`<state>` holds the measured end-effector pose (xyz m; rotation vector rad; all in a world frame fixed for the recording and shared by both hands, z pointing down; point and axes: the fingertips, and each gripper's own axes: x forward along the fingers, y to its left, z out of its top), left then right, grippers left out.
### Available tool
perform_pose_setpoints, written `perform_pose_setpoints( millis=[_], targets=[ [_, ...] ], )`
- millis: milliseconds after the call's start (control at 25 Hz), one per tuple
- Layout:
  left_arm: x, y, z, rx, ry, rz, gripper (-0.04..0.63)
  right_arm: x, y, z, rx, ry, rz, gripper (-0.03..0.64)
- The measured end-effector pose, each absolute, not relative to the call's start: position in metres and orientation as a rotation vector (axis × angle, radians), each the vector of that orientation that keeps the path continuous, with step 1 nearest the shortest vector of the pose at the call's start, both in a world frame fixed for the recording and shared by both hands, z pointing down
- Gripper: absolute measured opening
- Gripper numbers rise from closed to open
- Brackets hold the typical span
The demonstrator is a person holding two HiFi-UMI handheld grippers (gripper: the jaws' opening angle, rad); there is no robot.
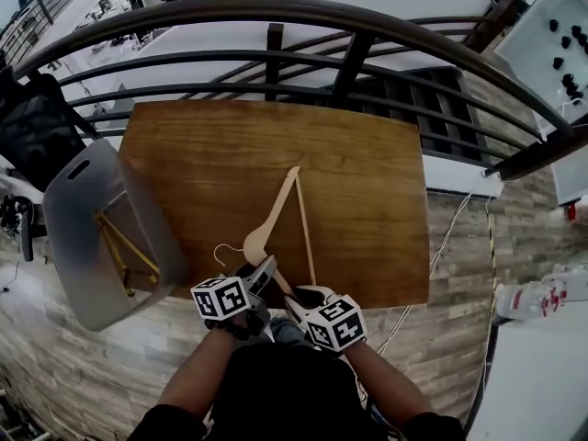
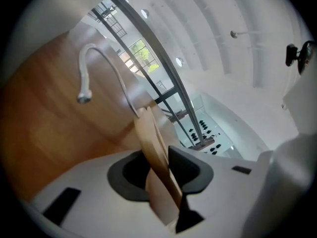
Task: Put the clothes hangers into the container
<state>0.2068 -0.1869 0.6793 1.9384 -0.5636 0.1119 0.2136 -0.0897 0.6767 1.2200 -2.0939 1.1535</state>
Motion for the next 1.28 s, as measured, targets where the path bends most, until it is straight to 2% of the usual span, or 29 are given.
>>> perform_pose_setpoints(
  millis=[320,680,1000,1280],
  targets=[
    [0.233,-0.189,0.650,1.958,-0.517,0.054,0.076,0.227,-0.091,0.667,1.259,-2.124,1.166,0.081],
    [0.264,-0.213,0.568,2.169,-0.504,0.033,0.063,0.247,-0.124,0.611,1.381,-2.193,0.945,0.087],
    [0.246,-0.237,0.461,2.363,-0.552,-0.076,0.063,0.235,-0.157,0.521,1.443,-2.321,0.618,0.091],
    [0.205,-0.243,0.396,2.625,-0.651,-0.076,0.066,0.191,-0.178,0.472,1.388,-2.426,0.395,0.095]
  ],
)
